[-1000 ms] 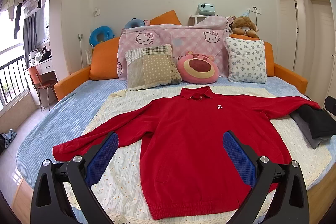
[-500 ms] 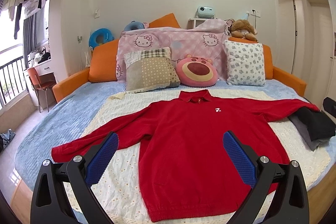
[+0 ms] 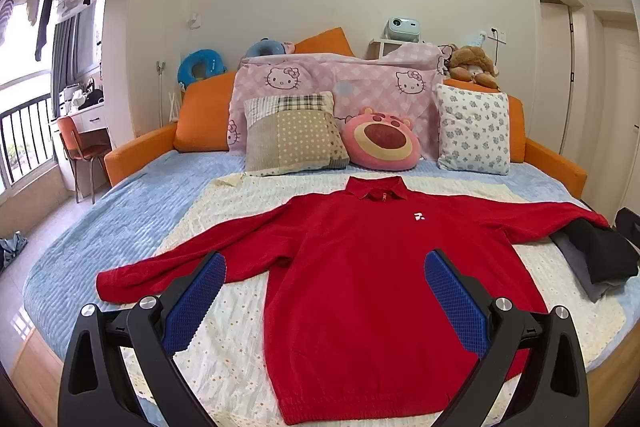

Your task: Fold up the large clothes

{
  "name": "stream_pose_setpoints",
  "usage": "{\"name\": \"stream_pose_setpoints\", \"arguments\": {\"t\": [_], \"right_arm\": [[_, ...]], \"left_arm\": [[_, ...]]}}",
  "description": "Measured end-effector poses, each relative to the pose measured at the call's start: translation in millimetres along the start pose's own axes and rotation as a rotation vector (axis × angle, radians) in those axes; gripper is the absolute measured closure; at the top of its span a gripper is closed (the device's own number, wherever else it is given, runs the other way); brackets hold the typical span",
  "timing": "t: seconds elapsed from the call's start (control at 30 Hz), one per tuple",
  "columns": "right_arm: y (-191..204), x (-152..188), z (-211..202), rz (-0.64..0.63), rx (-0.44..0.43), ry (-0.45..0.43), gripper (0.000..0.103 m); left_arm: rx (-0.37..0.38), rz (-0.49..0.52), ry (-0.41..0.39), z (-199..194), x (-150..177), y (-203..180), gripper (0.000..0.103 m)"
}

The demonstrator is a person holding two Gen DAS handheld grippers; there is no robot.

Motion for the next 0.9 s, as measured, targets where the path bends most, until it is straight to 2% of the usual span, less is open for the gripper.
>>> {"name": "stream_pose_setpoints", "arguments": {"t": [0.37, 0.63, 0.9], "right_arm": [[-0.5, 5.3, 1.3, 0.012, 0.000, -0.006, 0.005], [-1.6, 6.8, 5.0, 0.007, 0.002, 0.017, 0.005], [-2.6, 7.2, 3.6, 0.013, 0.004, 0.016, 0.005]], "left_arm": [[-0.035, -0.006, -0.009, 0.8, -0.1, 8.7, 0.002], [0.004, -0.043, 0.001, 3.2, 1.1, 10.5, 0.002], [-0.011, -0.038, 0.002, 4.0, 2.3, 14.1, 0.002]]}}
Point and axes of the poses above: each gripper's, at about its wrist camera, not at the fingertips, and z roughly the way its jaws point, y to its left, x to its underside, the point moved 10 cm from there along z, roughly the way its jaws point, and after that the axes turned 2 degrees about -x, right-handed, at the moved point
